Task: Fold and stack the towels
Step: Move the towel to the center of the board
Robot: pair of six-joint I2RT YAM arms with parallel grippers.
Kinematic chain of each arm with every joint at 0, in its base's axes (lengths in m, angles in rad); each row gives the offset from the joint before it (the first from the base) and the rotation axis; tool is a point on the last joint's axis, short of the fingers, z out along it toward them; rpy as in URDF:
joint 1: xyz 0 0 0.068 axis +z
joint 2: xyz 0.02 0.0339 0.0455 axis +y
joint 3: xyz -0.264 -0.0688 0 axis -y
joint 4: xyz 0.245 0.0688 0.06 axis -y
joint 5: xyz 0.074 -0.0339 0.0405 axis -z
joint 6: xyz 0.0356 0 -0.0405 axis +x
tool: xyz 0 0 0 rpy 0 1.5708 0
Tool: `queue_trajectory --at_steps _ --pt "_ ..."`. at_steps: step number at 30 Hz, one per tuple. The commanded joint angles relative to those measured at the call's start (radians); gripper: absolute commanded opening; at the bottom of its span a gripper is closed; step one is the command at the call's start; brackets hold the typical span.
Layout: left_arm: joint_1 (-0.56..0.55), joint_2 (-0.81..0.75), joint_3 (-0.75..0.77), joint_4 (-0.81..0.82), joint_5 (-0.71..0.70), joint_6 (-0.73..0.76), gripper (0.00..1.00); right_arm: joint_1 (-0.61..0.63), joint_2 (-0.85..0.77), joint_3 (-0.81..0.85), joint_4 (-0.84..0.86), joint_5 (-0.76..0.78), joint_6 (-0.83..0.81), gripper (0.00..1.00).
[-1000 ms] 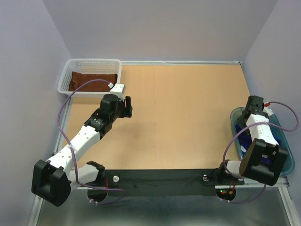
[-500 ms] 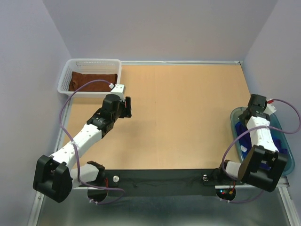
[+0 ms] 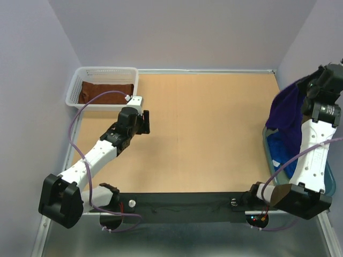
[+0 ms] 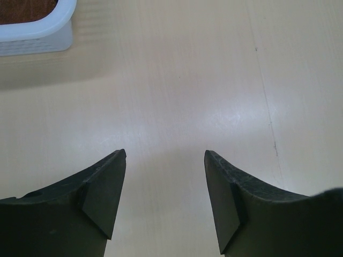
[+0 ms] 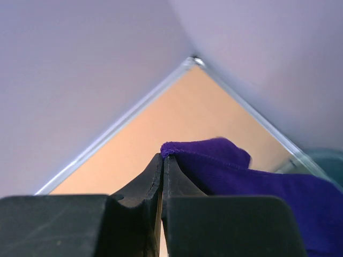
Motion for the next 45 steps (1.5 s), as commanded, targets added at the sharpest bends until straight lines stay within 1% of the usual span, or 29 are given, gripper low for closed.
queue_trajectory --at_steps 1,3,5,6,8,10,11,12,13,14,16,17,18,19,20,21,22,23,24,25,27,28,31,34,36,38,41,43,45 --pt "0.002 -0.006 0.001 0.037 -0.024 0.012 0.74 0.028 0.116 0.192 0.049 -0.348 -0.032 0.01" --pt "0.002 -0.006 -0.001 0.037 -0.03 0.012 0.78 0.063 0.16 0.312 0.05 -0.399 -0.035 0.01" --pt "0.0 -0.006 -0.001 0.037 -0.037 0.012 0.8 0.157 0.217 0.391 0.049 -0.436 -0.053 0.0" --pt "0.0 -0.008 0.001 0.035 -0.045 0.012 0.83 0.231 0.234 0.455 0.049 -0.448 -0.061 0.0" --pt "0.0 -0.011 0.002 0.035 -0.059 0.012 0.87 0.345 0.272 0.488 0.049 -0.485 -0.068 0.0" --pt "0.0 -0.014 0.001 0.034 -0.068 0.012 0.87 0.423 0.276 0.464 0.049 -0.482 -0.067 0.0" --pt "0.0 -0.018 0.002 0.032 -0.076 0.013 0.88 0.463 0.262 0.432 0.05 -0.479 -0.07 0.01" --pt "0.0 -0.021 0.001 0.031 -0.092 0.009 0.9 0.544 0.253 0.352 0.049 -0.48 -0.073 0.0" --pt "0.0 -0.023 0.001 0.029 -0.1 0.008 0.9 0.583 0.239 0.351 0.05 -0.48 -0.074 0.01" --pt "0.0 -0.029 0.001 0.029 -0.106 0.007 0.9 0.621 0.204 0.231 0.052 -0.474 -0.067 0.0" --pt "0.0 -0.038 0.001 0.025 -0.128 0.002 0.9 0.753 0.159 0.088 0.05 -0.457 -0.064 0.0" --pt "0.0 -0.047 -0.002 0.026 -0.135 -0.002 0.9 0.801 0.139 -0.052 0.05 -0.43 -0.047 0.01" --pt "0.0 -0.055 -0.004 0.026 -0.146 -0.004 0.9 0.897 0.107 -0.136 0.049 -0.427 -0.036 0.0" --pt "0.0 -0.058 -0.004 0.026 -0.149 -0.004 0.9 0.942 0.095 -0.205 0.047 -0.423 -0.021 0.01" --pt "0.0 -0.067 -0.007 0.028 -0.154 -0.008 0.9 1.036 0.075 -0.338 0.049 -0.417 0.017 0.06" --pt "0.0 -0.07 -0.006 0.026 -0.152 -0.008 0.9 1.037 0.075 -0.394 0.047 -0.414 0.036 0.11" --pt "0.0 -0.072 -0.009 0.026 -0.148 -0.011 0.9 1.124 0.067 -0.44 0.047 -0.416 0.053 0.16" --pt "0.0 -0.077 -0.009 0.025 -0.139 -0.013 0.9 1.161 0.067 -0.486 0.045 -0.426 0.079 0.24" --pt "0.0 -0.078 -0.012 0.025 -0.133 -0.018 0.9 1.194 0.069 -0.515 0.035 -0.442 0.083 0.43" --pt "0.0 -0.081 -0.015 0.025 -0.111 -0.027 0.9 1.232 0.073 -0.546 0.023 -0.46 0.085 0.5" --pt "-0.001 -0.084 -0.016 0.02 -0.077 -0.045 0.9 1.238 0.05 -0.535 -0.032 -0.445 0.068 0.63" --pt "-0.003 -0.084 -0.015 0.015 -0.068 -0.054 0.9 1.237 0.04 -0.522 -0.048 -0.357 0.056 0.66" --pt "-0.004 -0.083 -0.013 0.0 -0.019 -0.103 0.9 1.232 0.027 -0.448 -0.083 -0.167 0.001 0.69" --pt "-0.009 -0.068 -0.015 -0.009 0.01 -0.143 0.9 1.177 0.088 -0.387 -0.086 -0.097 -0.065 0.65" --pt "-0.007 -0.034 -0.012 -0.02 0.015 -0.176 0.9 1.139 0.169 -0.312 -0.082 -0.052 -0.094 0.6" --pt "-0.009 0.001 -0.006 -0.034 0.015 -0.192 0.89 1.139 0.229 -0.262 -0.071 -0.017 -0.117 0.58" --pt "-0.009 0.109 -0.001 -0.051 0.029 -0.232 0.84 1.139 0.337 -0.212 -0.024 -0.064 -0.151 0.54" --pt "-0.012 0.152 0.004 -0.06 0.045 -0.258 0.77 1.14 0.399 -0.204 0.024 -0.086 -0.153 0.51" --pt "-0.015 0.207 0.011 -0.069 0.049 -0.274 0.72 1.14 0.437 -0.212 0.071 -0.156 -0.141 0.49"
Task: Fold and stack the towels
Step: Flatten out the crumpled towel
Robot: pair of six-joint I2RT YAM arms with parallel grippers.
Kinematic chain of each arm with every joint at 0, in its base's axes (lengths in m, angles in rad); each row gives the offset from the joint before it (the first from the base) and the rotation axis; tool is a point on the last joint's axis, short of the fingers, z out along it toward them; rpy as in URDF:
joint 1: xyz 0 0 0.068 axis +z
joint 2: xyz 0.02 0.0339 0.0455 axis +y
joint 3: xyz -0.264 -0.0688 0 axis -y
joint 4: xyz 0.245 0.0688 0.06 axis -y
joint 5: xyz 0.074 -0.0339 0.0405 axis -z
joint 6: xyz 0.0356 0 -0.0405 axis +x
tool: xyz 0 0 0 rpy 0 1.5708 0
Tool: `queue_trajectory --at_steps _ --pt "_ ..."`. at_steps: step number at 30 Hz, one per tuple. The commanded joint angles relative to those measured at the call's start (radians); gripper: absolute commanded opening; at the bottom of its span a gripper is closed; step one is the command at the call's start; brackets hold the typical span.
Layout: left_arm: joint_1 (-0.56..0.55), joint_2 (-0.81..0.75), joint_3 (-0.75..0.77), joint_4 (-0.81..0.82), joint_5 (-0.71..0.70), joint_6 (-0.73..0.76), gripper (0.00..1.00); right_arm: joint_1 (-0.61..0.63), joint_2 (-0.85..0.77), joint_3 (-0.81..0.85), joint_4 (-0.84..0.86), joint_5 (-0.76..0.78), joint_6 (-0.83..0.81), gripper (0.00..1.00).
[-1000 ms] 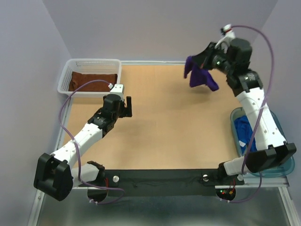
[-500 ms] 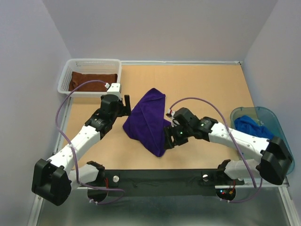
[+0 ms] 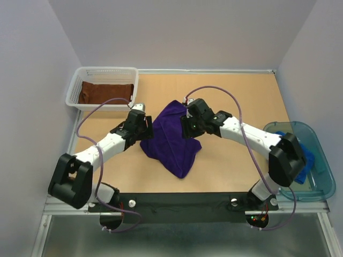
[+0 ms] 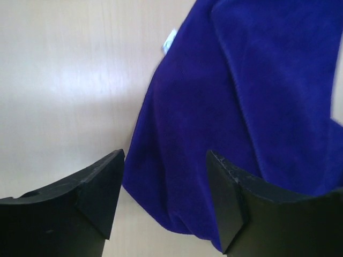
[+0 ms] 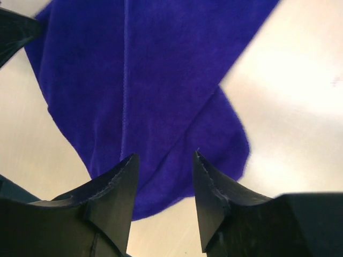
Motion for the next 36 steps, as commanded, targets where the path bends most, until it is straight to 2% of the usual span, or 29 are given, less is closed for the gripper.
queue_trajectory --at_steps 1,7,11,17,21,25,30,35,36 --pt "-0.011 0.064 0.016 -0.033 0.027 -0.07 0.71 0.009 0.08 0.012 0.1 -0.072 -0.021 0.49" --pt "-0.027 0.182 0.04 -0.09 0.07 -0.087 0.63 0.02 0.157 -0.029 0.193 -0.113 0.014 0.48" --pt "-0.045 0.237 0.044 -0.159 0.105 -0.093 0.59 0.022 0.199 -0.068 0.221 -0.035 0.036 0.41" --pt "-0.076 0.222 -0.009 -0.234 0.185 -0.118 0.58 0.003 0.24 -0.114 0.226 0.049 0.059 0.33" --pt "-0.126 0.179 -0.067 -0.248 0.249 -0.157 0.58 -0.072 0.179 -0.209 0.221 0.083 0.121 0.32" --pt "-0.2 0.147 -0.111 -0.253 0.312 -0.211 0.57 -0.203 0.073 -0.316 0.212 0.08 0.155 0.32" --pt "-0.361 0.096 -0.153 -0.242 0.369 -0.302 0.56 -0.231 -0.027 -0.346 0.184 0.075 0.111 0.35" --pt "-0.416 -0.052 -0.15 -0.233 0.351 -0.409 0.6 -0.221 -0.079 -0.255 0.178 -0.044 0.005 0.5" --pt "-0.416 -0.077 -0.145 -0.237 0.337 -0.409 0.61 -0.212 -0.082 -0.255 0.178 -0.052 -0.012 0.5"
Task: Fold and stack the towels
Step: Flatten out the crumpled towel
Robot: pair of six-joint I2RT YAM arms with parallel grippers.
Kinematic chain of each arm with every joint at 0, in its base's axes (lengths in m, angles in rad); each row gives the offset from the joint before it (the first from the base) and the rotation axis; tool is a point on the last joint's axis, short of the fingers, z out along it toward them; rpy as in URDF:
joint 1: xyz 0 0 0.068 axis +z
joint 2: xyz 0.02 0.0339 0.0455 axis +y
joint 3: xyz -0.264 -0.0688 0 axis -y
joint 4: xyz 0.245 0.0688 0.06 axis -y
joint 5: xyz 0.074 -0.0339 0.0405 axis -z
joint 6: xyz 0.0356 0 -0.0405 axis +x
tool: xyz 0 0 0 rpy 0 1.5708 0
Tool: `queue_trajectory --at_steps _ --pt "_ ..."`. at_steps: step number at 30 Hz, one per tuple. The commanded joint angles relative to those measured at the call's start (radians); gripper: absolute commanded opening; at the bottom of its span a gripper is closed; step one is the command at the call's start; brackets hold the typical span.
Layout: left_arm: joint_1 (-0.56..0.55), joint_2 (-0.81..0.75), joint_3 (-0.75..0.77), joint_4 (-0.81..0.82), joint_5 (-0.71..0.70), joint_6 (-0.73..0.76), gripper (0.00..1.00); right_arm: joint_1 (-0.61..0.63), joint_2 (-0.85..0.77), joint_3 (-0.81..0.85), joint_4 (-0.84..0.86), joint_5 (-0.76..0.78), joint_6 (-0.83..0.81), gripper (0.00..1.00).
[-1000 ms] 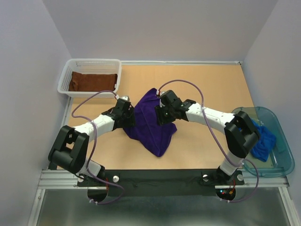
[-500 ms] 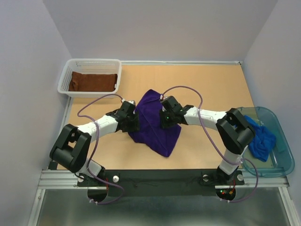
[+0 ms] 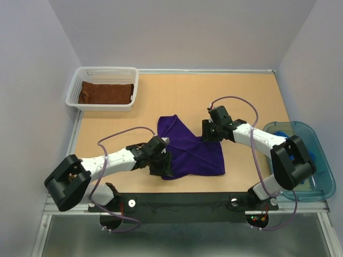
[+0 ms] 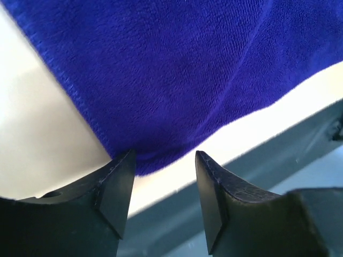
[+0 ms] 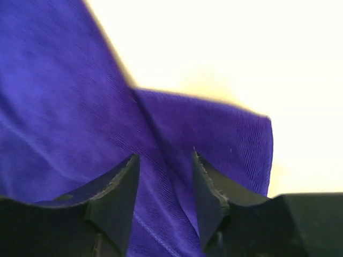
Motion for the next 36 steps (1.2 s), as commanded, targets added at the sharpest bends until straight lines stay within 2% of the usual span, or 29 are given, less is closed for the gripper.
queue_trajectory --at_steps 1,6,8,10,11,15,19,24,28,36 --pt "-0.002 -0.111 0.012 -0.105 -0.058 -0.083 0.63 0.045 -0.046 0.119 0.0 -0.07 -0.109 0.53" --pt "0.065 -0.168 0.079 -0.172 -0.189 -0.061 0.84 0.131 0.036 0.261 0.0 -0.128 -0.219 0.61" --pt "0.153 -0.192 0.084 -0.176 -0.206 -0.024 0.89 0.174 0.102 0.319 0.0 -0.13 -0.242 0.61" --pt "0.235 -0.206 0.084 -0.173 -0.211 0.046 0.9 0.217 0.147 0.353 0.0 -0.124 -0.258 0.61" --pt "0.325 -0.214 0.085 -0.166 -0.212 0.075 0.9 0.231 0.188 0.385 0.0 -0.119 -0.253 0.61" --pt "0.495 -0.179 0.134 -0.131 -0.231 0.21 0.91 0.28 0.293 0.466 0.0 -0.065 -0.164 0.61" --pt "0.6 -0.126 0.159 -0.068 -0.231 0.302 0.92 0.316 0.366 0.528 0.002 -0.01 -0.055 0.61" --pt "0.637 -0.1 0.142 0.031 -0.281 0.355 0.92 0.341 0.429 0.58 0.0 0.115 0.07 0.61" --pt "0.637 -0.1 0.095 0.099 -0.28 0.361 0.92 0.363 0.472 0.617 -0.001 0.152 0.1 0.57" --pt "0.637 -0.094 0.111 0.107 -0.263 0.361 0.92 0.384 0.518 0.651 -0.023 0.209 0.146 0.52"
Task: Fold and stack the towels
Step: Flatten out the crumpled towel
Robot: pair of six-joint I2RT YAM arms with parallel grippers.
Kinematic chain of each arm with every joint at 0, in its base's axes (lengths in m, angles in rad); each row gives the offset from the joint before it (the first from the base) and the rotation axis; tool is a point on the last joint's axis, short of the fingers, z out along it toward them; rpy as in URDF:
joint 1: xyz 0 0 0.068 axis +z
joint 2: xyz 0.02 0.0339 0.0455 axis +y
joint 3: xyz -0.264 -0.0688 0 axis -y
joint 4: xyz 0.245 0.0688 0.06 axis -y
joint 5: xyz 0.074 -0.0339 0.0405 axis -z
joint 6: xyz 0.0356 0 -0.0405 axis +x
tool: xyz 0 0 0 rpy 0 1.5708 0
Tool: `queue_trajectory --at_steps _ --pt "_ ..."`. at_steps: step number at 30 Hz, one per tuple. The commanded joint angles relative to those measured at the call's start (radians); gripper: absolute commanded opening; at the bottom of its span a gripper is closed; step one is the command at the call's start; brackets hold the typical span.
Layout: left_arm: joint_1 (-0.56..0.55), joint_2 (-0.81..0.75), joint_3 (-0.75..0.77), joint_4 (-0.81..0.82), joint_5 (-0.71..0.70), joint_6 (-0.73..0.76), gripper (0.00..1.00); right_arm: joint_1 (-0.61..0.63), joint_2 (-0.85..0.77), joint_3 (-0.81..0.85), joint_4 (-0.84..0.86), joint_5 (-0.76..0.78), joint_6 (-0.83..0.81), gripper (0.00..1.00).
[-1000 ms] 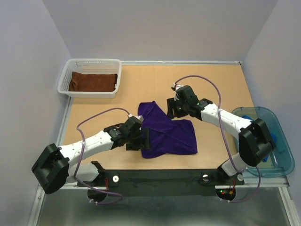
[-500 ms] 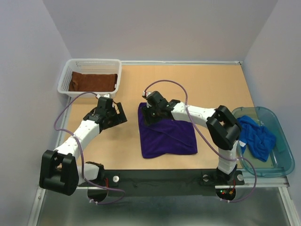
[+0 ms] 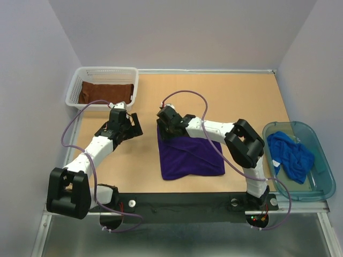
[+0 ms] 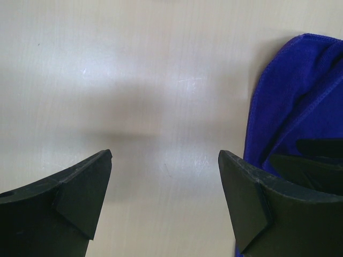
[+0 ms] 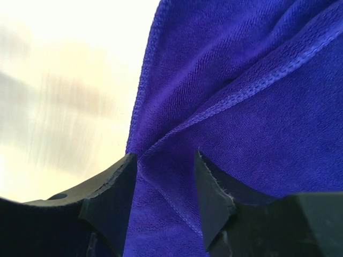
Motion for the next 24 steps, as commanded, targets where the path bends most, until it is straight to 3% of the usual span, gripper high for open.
queue_trajectory --at_steps 1,18,22,24 --pt "0.003 -0.003 0.007 0.038 -0.003 0.025 0.92 0.016 0.022 0.058 -0.008 0.064 0.042 0.48" --pt "0.003 -0.024 0.007 0.035 0.015 0.03 0.92 0.073 0.103 0.149 -0.084 0.179 0.016 0.47" --pt "0.003 -0.024 0.006 0.033 0.015 0.03 0.92 0.073 0.09 0.144 -0.101 0.205 0.006 0.27" --pt "0.002 -0.021 0.006 0.033 0.015 0.031 0.92 0.073 0.082 0.138 -0.101 0.217 0.0 0.22"
